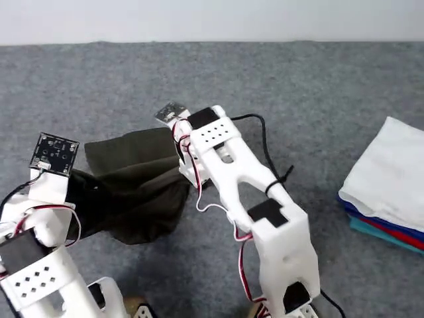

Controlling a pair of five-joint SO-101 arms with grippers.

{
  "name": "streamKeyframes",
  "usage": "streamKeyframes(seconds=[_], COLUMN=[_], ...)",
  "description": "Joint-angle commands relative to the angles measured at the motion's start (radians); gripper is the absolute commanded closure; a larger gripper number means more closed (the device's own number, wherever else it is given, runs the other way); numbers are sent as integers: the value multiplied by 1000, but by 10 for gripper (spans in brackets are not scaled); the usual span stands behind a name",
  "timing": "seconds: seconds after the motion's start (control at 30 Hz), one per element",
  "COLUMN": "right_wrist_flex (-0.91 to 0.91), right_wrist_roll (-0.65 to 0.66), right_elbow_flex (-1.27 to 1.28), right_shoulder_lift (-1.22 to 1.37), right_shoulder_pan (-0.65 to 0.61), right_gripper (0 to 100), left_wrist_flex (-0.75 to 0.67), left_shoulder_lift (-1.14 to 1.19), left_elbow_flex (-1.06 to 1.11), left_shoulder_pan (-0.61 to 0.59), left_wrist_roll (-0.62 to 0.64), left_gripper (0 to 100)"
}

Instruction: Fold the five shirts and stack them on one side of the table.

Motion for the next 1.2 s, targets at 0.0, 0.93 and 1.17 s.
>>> streamKeyframes(seconds=[0.0, 0.93, 1.17], right_wrist_flex=[-25, 257, 255], right_wrist_roll=[21, 322, 336], right_elbow_flex=[-110, -778, -779], right_shoulder_lift=[62, -64, -277], right_shoulder_pan=[-4, 229, 298], right_gripper=[791, 987, 987], left_wrist_flex=[-26, -302, -548], left_shoulder_lift=[-8, -8, -8], left_elbow_flex=[4, -186, -237], left_shoulder_pan=[-6, 115, 167], left_wrist_roll=[-3, 212, 212], left_gripper=[987, 987, 987])
